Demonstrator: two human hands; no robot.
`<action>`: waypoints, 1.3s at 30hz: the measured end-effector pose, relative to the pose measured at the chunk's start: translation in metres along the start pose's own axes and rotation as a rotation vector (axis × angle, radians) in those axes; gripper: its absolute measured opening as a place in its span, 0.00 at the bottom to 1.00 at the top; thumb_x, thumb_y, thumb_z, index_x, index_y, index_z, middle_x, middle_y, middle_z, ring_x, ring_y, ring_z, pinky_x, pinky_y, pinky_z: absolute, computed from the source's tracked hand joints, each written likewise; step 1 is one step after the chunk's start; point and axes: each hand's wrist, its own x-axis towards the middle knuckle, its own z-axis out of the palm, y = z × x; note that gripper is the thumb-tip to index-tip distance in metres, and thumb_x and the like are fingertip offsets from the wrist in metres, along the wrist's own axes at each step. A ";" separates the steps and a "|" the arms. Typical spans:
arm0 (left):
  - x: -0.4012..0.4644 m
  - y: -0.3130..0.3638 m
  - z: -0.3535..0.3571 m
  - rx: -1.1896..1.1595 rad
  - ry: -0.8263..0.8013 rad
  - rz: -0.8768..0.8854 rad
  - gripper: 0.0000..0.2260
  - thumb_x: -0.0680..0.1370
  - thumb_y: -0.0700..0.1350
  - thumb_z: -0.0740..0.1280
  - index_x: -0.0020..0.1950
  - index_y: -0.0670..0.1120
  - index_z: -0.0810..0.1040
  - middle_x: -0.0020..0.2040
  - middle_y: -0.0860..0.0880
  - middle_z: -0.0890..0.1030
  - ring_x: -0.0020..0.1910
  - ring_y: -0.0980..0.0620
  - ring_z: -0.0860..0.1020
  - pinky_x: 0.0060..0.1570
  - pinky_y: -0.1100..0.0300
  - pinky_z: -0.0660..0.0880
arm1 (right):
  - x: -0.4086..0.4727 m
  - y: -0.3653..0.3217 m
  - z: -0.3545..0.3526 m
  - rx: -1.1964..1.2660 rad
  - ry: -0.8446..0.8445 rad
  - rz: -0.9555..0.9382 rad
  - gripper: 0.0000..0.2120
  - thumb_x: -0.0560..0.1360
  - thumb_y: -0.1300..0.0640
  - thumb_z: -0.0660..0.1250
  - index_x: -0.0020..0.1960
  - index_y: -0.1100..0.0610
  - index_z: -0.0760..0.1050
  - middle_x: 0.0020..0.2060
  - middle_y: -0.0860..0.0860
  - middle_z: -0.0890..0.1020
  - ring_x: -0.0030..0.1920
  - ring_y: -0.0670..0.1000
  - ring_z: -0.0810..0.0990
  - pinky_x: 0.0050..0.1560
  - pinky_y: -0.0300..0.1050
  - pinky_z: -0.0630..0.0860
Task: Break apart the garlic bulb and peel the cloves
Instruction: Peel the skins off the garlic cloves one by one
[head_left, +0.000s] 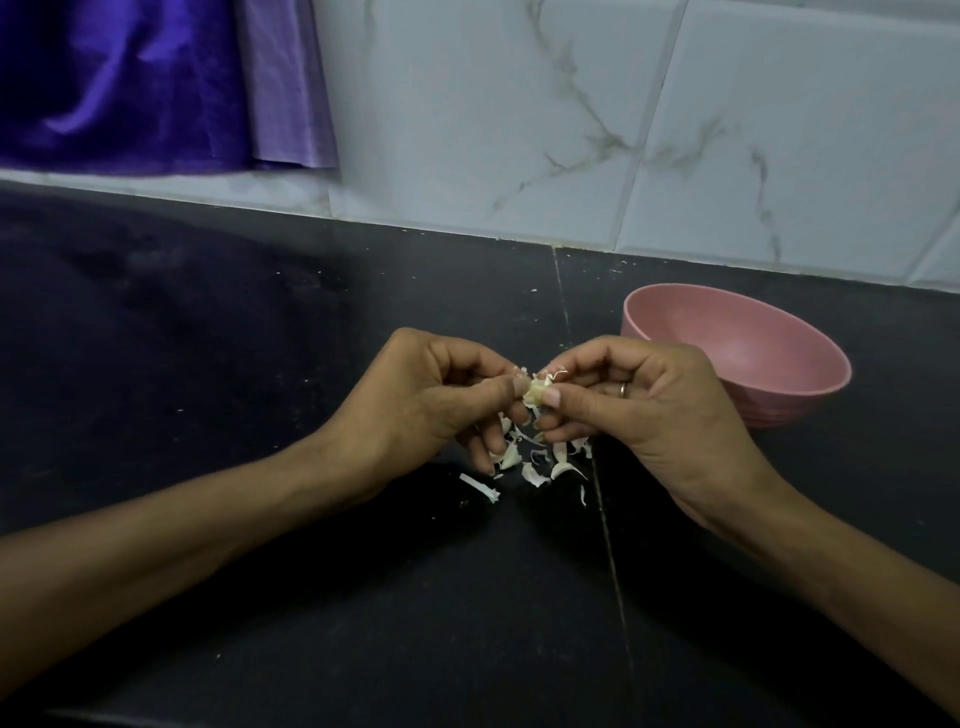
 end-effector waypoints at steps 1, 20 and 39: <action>0.001 0.000 0.001 -0.033 0.002 -0.021 0.06 0.77 0.37 0.68 0.43 0.35 0.81 0.30 0.46 0.82 0.23 0.53 0.77 0.25 0.62 0.76 | 0.000 0.000 0.000 0.003 0.001 -0.005 0.05 0.70 0.66 0.72 0.46 0.64 0.80 0.37 0.59 0.85 0.38 0.56 0.85 0.41 0.46 0.84; -0.002 0.004 0.001 -0.111 -0.030 -0.052 0.08 0.76 0.39 0.68 0.50 0.35 0.82 0.31 0.48 0.82 0.25 0.55 0.78 0.25 0.67 0.73 | 0.001 0.001 -0.002 -0.007 0.050 0.042 0.08 0.68 0.59 0.73 0.46 0.61 0.81 0.38 0.60 0.84 0.35 0.55 0.84 0.37 0.48 0.84; 0.001 -0.002 0.000 0.026 0.005 0.026 0.05 0.74 0.39 0.69 0.43 0.37 0.80 0.28 0.49 0.80 0.23 0.55 0.77 0.24 0.62 0.76 | -0.002 0.000 0.003 0.040 -0.024 0.043 0.09 0.67 0.60 0.73 0.44 0.63 0.81 0.37 0.56 0.84 0.35 0.52 0.83 0.36 0.44 0.82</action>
